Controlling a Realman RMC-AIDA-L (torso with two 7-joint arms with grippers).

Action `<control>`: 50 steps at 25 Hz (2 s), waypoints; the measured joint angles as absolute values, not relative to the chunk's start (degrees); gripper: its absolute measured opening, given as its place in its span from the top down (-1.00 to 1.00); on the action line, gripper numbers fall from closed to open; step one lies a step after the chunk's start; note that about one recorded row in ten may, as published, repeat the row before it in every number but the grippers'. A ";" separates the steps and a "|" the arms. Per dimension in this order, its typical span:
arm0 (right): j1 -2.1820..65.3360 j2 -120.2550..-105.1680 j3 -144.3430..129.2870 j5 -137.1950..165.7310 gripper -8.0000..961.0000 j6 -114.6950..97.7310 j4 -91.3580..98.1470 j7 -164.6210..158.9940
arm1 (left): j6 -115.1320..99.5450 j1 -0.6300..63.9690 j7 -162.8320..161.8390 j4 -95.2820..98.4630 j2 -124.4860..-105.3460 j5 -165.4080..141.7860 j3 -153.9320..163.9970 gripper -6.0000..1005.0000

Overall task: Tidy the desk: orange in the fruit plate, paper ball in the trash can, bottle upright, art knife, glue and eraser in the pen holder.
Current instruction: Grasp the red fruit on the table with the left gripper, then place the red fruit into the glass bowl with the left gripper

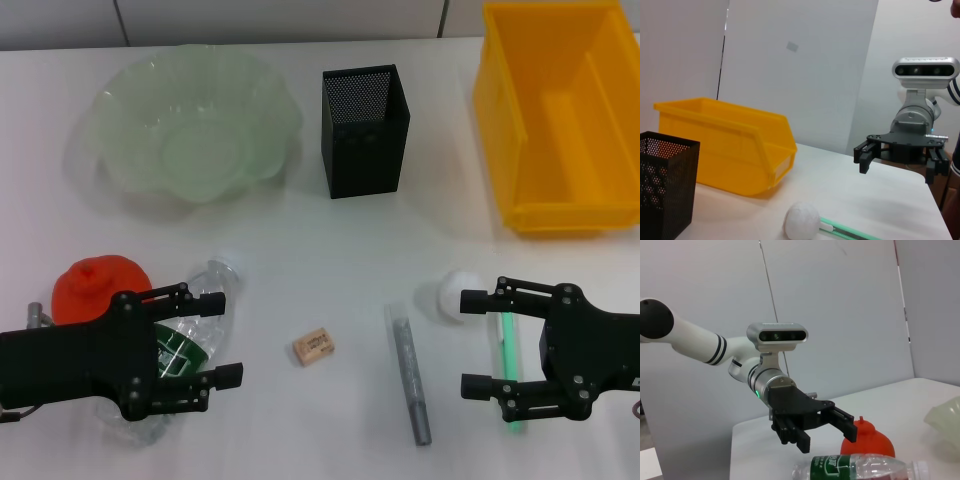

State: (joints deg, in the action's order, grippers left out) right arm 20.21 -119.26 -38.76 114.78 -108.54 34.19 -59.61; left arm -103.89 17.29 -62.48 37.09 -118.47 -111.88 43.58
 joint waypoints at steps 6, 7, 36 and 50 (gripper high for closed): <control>20.13 -119.26 -38.76 114.78 -0.75 -108.38 34.19 -59.63 | -103.75 17.35 -62.42 37.08 -118.48 -111.82 43.62 -0.54; 20.09 -119.27 -38.76 114.78 -0.75 -108.37 34.19 -59.64 | -103.73 17.36 -62.42 37.08 -118.48 -111.81 43.64 -0.54; 19.79 -119.36 -38.76 114.69 -0.74 -108.49 34.19 -59.68 | -84.36 15.05 -67.76 35.34 -117.89 -114.37 27.49 0.13; 19.60 -119.14 -36.68 113.20 -0.74 -109.79 34.19 -61.18 | -81.76 29.29 -70.05 37.36 -118.50 -105.60 27.33 0.56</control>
